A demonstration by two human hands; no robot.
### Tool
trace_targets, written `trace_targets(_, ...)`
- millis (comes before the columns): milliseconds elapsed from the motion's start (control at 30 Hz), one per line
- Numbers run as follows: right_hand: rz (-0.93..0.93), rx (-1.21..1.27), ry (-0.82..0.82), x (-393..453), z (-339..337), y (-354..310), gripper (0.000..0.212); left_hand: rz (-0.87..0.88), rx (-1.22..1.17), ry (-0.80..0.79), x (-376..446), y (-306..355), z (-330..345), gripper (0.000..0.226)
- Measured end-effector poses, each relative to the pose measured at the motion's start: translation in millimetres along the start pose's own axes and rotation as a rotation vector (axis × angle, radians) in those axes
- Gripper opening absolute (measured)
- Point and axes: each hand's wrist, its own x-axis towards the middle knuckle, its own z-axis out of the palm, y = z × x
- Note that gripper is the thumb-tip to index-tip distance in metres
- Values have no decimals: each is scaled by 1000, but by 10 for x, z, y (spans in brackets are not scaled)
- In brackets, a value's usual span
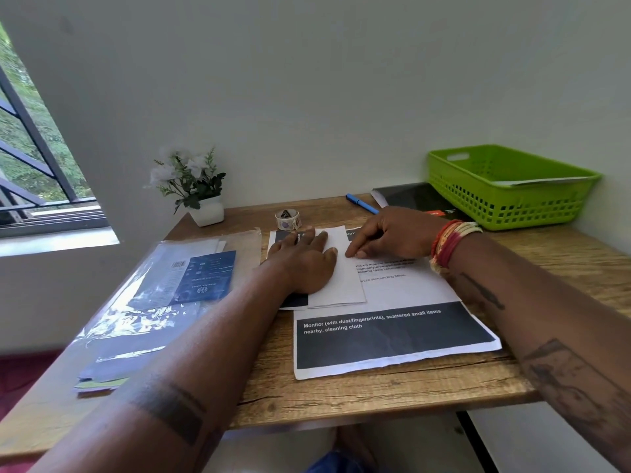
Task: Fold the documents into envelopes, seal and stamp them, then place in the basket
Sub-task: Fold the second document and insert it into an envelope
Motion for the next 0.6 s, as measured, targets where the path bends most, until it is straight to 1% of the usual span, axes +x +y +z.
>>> trace_targets(167,25,-74,152,120,78,100,19,3,2,-8,-3,-10,-7,64)
trace_targets(267,52,-125,198,146,94,47,22,5,0,-12,-9,-8,-12,64)
trace_targets(467,107,-254,174,198,138,-48,34,6,-5,-21,-8,-5,-16,64)
trace_targets(600,169,-301,151,184,162,-138,47,7,-2,-19,-2,-9,-13,64)
